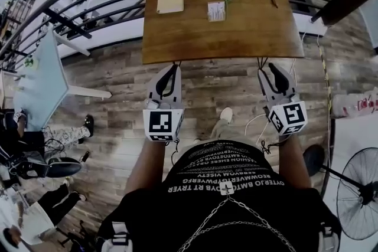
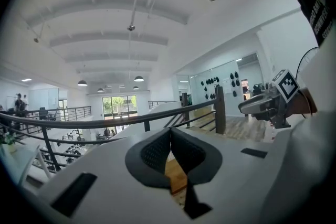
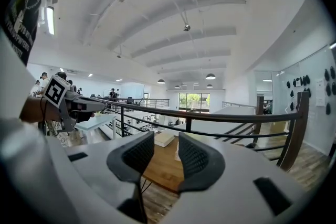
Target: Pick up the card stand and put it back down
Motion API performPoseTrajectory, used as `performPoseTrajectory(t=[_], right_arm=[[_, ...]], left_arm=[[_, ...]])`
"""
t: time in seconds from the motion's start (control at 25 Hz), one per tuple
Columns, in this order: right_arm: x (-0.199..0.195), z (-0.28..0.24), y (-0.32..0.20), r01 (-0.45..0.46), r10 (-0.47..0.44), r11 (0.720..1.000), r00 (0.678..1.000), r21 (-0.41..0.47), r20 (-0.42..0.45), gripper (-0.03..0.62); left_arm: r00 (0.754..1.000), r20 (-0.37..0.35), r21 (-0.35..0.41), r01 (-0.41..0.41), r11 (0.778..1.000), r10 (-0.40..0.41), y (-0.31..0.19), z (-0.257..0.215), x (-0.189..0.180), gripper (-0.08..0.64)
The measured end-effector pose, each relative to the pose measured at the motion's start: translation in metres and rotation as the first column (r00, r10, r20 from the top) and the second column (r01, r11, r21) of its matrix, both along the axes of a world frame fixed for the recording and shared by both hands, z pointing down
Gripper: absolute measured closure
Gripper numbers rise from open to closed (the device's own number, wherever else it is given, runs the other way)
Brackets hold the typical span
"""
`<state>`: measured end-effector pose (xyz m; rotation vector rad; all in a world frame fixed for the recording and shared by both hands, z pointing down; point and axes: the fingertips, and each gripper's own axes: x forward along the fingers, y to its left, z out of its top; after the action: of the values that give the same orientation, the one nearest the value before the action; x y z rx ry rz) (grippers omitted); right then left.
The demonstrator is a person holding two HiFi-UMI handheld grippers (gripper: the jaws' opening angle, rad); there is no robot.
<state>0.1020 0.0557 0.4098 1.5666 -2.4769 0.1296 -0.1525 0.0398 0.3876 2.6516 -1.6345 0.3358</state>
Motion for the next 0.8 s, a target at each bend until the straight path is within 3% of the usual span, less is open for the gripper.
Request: performPoseTrajectory(t=[0.4, 0.8], right_arm=[[0.027, -0.001, -0.043, 0.014, -0.014, 1.000, 1.000, -0.017, 0.009, 0.442], [0.054, -0.005, -0.079, 0.045, -0.045, 0.999, 0.999, -0.009, 0.028, 0.442]], left_arm=[[1.000, 0.024, -0.039, 0.005, 0.999, -0.004, -0.042, 0.005, 0.030, 0.532], [0.999, 0.031, -0.024, 0.036, 0.999, -0.035, -0.073, -0.005, 0.061, 0.532]])
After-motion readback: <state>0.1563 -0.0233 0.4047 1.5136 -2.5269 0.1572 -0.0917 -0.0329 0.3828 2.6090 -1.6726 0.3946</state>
